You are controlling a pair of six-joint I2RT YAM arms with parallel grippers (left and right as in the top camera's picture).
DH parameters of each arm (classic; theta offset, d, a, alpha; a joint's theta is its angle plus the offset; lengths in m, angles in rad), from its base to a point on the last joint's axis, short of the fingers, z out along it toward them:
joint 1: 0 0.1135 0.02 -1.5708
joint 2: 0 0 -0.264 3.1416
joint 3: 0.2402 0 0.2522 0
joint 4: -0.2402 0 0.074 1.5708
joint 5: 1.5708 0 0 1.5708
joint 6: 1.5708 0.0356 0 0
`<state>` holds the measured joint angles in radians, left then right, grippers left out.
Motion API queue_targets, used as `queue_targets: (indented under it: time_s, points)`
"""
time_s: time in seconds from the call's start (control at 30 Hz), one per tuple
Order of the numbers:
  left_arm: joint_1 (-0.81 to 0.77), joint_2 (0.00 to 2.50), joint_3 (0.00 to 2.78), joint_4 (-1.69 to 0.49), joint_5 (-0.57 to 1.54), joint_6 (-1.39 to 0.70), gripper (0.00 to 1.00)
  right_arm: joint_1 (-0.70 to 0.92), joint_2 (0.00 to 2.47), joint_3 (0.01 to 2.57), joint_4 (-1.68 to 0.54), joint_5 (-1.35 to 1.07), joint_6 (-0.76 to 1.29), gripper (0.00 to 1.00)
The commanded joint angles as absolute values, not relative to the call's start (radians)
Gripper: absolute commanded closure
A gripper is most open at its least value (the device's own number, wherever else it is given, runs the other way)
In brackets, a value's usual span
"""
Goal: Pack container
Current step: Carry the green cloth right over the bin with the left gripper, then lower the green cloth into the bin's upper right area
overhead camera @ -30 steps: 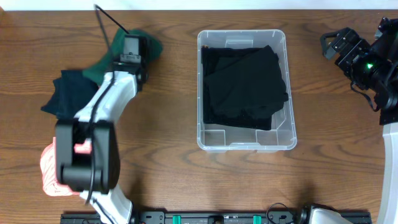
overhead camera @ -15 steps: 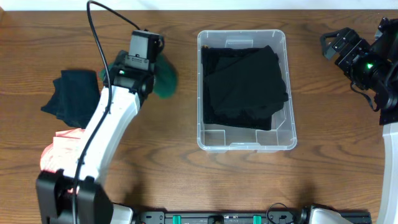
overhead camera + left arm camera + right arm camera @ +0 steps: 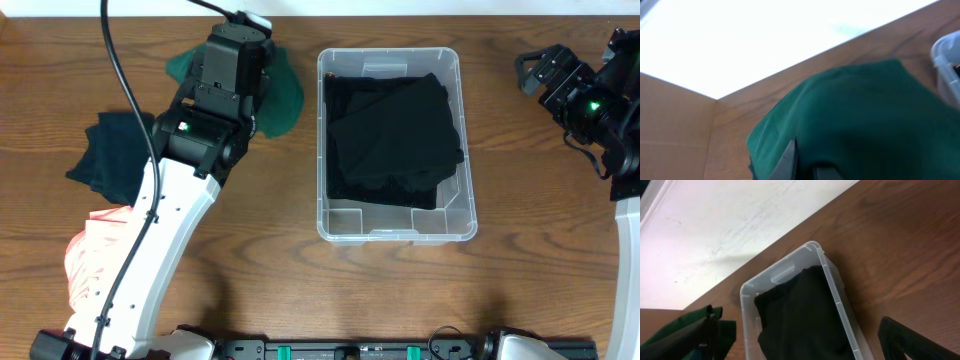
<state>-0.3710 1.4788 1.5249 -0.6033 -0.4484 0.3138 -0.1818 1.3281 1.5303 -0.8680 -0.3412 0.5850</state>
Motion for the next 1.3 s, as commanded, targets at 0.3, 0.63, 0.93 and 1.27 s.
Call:
queue_targets:
  time_s: [0.3,0.63,0.93,1.27]
  points:
    - [-0.559,1.425,1.611,-0.596,-0.453,0.365,0.94,-0.186,1.316,1.533,-0.869,-0.344,0.590,0.01]
    - [-0.673,1.430,1.610,-0.512,-0.275,0.366,0.94,-0.186,1.316,1.533,-0.869,-0.344,0.590,0.01]
    - [-0.677,1.536,1.610,-0.312,-0.132,0.365,0.94,-0.186,1.316,1.533,-0.869,-0.344,0.590,0.01]
    - [-0.708,1.651,1.610,-0.033,-0.097,0.270,0.94,-0.186,1.316,1.533,-0.869,-0.344,0.590,0.01]
